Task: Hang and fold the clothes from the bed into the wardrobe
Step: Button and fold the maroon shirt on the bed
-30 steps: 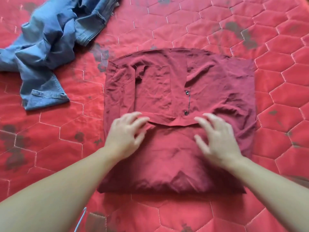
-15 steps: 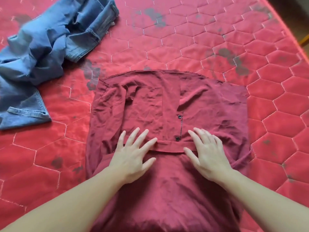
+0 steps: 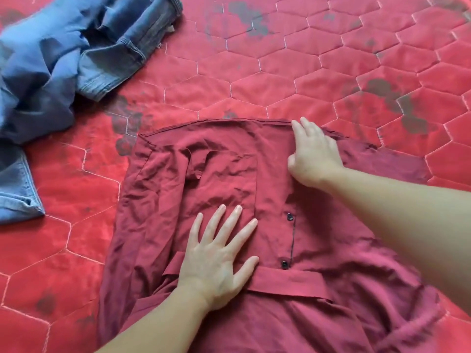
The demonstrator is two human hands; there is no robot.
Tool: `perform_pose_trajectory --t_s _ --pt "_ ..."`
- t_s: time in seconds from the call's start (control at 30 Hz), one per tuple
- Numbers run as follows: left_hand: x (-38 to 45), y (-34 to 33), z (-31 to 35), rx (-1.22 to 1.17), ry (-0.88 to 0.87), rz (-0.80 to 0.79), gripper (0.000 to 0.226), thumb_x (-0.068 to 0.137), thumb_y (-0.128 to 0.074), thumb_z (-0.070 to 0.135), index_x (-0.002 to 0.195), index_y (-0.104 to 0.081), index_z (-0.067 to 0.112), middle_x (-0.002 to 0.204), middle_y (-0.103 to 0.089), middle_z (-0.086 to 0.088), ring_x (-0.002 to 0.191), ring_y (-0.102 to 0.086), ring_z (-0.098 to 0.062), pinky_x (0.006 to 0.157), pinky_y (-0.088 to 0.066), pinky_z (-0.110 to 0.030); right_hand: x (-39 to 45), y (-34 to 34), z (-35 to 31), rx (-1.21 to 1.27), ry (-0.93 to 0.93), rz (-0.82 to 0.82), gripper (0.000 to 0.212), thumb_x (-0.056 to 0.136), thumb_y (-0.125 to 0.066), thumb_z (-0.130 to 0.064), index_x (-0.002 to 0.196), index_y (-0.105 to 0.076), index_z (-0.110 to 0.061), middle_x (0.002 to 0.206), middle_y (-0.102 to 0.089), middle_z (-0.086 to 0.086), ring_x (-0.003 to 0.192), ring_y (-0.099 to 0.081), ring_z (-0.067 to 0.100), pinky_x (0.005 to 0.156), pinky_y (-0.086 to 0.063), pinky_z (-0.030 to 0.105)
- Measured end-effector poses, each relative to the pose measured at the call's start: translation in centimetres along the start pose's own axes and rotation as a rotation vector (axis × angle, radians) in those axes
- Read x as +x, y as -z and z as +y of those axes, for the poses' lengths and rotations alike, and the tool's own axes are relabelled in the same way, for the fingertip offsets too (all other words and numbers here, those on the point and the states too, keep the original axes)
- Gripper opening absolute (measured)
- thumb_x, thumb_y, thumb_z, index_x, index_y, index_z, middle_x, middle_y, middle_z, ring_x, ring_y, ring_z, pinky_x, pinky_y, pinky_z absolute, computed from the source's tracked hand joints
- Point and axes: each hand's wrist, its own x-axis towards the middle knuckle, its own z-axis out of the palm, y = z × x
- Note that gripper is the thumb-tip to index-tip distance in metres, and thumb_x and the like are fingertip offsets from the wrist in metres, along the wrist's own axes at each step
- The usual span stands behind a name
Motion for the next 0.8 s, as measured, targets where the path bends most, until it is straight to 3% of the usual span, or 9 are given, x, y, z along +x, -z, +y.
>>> perform_pose_trajectory --t_s 0.03,0.1,0.17,0.23,0.3,0.47,0.63,0.7,0.8 --pt "0.1 0.0 -0.1 -0.002 0.001 0.006 0.066 0.085 -0.041 0.063 0.147 -0.034 0.042 0.157 -0.031 0.004 0.146 -0.026 -0.024 0.113 -0.019 -0.055 1.2 0.3 -0.2 -0.015 -0.030 -0.035 0.077 0.088 -0.052 -0.028 0.153 -0.013 -0.015 0.162 -0.011 0.007 0.148 -0.011 0.022 0.118 -0.015 0.044" --pt "0.1 -0.3 -0.2 0.005 -0.001 0.026 0.066 0.085 -0.042 0.063 0.147 -0.035 0.042 0.157 -0.032 0.004 0.145 -0.027 -0.024 0.113 -0.019 -0.055 3.1 0.8 -0.3 -0.060 -0.064 -0.066 0.074 0.082 -0.057 -0.032 0.147 -0.025 -0.016 0.151 -0.030 0.012 0.140 -0.028 0.028 0.112 -0.022 0.046" --pt "0.0 -0.4 -0.2 0.014 -0.010 0.045 0.066 0.084 -0.042 0.062 0.146 -0.036 0.041 0.157 -0.033 0.004 0.145 -0.027 -0.024 0.112 -0.019 -0.054 4.0 1.8 -0.4 -0.072 -0.048 -0.087 0.056 0.077 -0.058 -0.029 0.129 -0.040 -0.017 0.122 -0.054 0.010 0.114 -0.049 0.031 0.098 -0.030 0.044" --pt "0.0 -0.3 -0.2 0.015 -0.012 0.057 0.066 0.084 -0.042 0.062 0.146 -0.035 0.041 0.157 -0.033 0.004 0.145 -0.027 -0.024 0.113 -0.019 -0.055 4.1 2.6 -0.3 0.025 -0.018 -0.148 0.041 0.078 -0.057 -0.021 0.118 -0.046 -0.017 0.100 -0.061 0.006 0.093 -0.053 0.029 0.086 -0.034 0.038" --pt "0.0 -0.3 -0.1 0.004 -0.006 0.075 0.066 0.084 -0.042 0.061 0.146 -0.035 0.041 0.157 -0.033 0.004 0.145 -0.028 -0.024 0.113 -0.019 -0.055 2.9 2.9 0.0 0.105 0.013 -0.147 0.033 0.080 -0.056 -0.014 0.113 -0.051 -0.017 0.098 -0.062 0.007 0.091 -0.053 0.030 0.081 -0.038 0.035" --pt "0.0 -0.5 -0.1 -0.010 -0.003 0.088 0.063 0.086 -0.040 0.060 0.145 -0.036 0.040 0.156 -0.034 0.003 0.145 -0.027 -0.025 0.114 -0.018 -0.055 -4.2 0.9 0.2 0.040 0.322 0.150 0.022 0.087 -0.058 -0.017 0.109 -0.058 -0.015 0.089 -0.069 0.015 0.088 -0.060 0.041 0.076 -0.036 0.039" --pt "0.1 0.0 0.0 -0.044 0.026 0.027 0.070 0.083 -0.029 0.070 0.147 -0.033 0.042 0.159 -0.028 0.005 0.148 -0.018 -0.020 0.119 -0.007 -0.049 -12.5 -2.2 1.3 0.128 0.411 0.196 0.024 0.075 -0.064 -0.009 0.099 -0.064 -0.010 0.083 -0.070 0.014 0.077 -0.063 0.040 0.068 -0.045 0.039" --pt "-0.2 1.4 0.0 -0.226 0.045 0.008 0.080 0.078 -0.027 0.074 0.147 -0.037 0.035 0.156 -0.033 0.004 0.147 -0.020 -0.018 0.120 -0.007 -0.044 -15.5 -2.8 0.8 0.144 0.436 0.216 0.018 0.074 -0.061 -0.009 0.092 -0.063 -0.009 0.075 -0.068 0.011 0.070 -0.062 0.039 0.064 -0.046 0.039" --pt "-0.8 3.9 0.5 -0.807 0.253 0.098 0.078 0.075 -0.046 0.073 0.133 -0.055 0.021 0.129 -0.059 0.006 0.123 -0.051 -0.012 0.110 -0.034 -0.033 -19.0 -3.4 -0.3 0.120 0.480 0.242 0.014 0.071 -0.058 -0.008 0.084 -0.061 -0.009 0.068 -0.062 0.005 0.062 -0.059 0.035 0.062 -0.046 0.038"
